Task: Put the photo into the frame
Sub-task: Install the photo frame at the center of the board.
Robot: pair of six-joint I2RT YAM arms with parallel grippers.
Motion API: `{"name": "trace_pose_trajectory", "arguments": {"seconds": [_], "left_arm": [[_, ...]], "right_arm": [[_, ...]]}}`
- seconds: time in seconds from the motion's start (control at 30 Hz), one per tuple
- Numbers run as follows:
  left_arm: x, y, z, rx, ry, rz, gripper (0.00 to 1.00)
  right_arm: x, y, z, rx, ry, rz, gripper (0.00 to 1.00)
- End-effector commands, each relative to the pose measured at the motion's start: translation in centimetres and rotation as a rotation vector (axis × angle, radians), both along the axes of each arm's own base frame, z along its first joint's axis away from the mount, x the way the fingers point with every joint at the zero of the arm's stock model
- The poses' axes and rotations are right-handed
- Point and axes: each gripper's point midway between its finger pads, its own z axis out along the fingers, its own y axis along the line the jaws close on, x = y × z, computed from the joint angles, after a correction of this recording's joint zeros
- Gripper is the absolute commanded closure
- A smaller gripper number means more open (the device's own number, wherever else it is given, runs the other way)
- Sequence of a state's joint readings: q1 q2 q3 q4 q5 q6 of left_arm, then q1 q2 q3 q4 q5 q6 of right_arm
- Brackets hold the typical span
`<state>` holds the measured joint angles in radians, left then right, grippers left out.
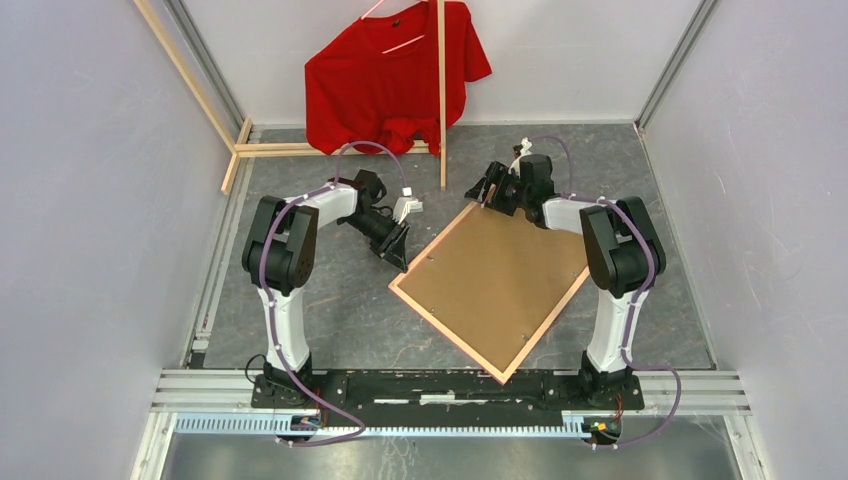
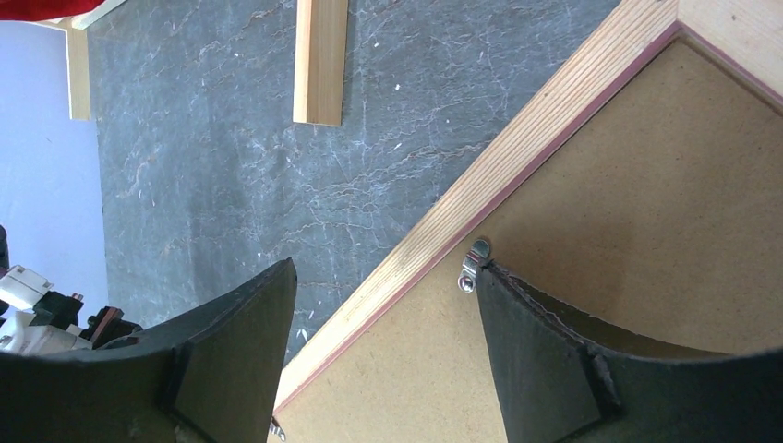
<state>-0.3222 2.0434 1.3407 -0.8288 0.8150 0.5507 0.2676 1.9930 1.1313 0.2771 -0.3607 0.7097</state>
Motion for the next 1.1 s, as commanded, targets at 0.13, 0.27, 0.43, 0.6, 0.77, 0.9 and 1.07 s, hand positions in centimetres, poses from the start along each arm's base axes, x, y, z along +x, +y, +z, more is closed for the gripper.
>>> {"name": "trace_pose_trajectory", "arguments": {"seconds": [0.13,0.27,0.43,0.6,0.77,0.9,1.07], "left_arm": [[-0.3,0.4,-0.9,0.030,-0.016,-0.025,0.66],[-0.3,0.4,-1.0,0.032,-0.015,-0.028,0.66],[1.8,-0.7,0.2,0.008,-0.024,-0.008,0.58],[7.2,-4.0,2.7,-0.080,-0.051,0.053,0.45],[12.3,-7.7,2.5,-0.116,-0.049,0.110,0.44],[14.3,-9.6,2.2,-0.136,-0.046,0.144,0.46],[14.6,-10.5,2.5,-0.193,-0.034,0.150,0.47]], "right_arm": [[-0.2,1.4,-0.2,0.061,0.009,0.040,0.24],[-0.5,1.8,0.0,0.087,0.010,0.054,0.24],[-0.7,1.7,-0.2,0.085,0.013,0.055,0.24],[-1.3,2.3,-0.3,0.110,0.021,0.075,0.24],[-1.7,2.5,-0.6,0.108,0.024,0.090,0.24],[-1.4,0.8,-0.4,0.063,0.006,0.057,0.24],[-1.1,-1.4,0.4,0.010,-0.030,0.023,0.24]]}}
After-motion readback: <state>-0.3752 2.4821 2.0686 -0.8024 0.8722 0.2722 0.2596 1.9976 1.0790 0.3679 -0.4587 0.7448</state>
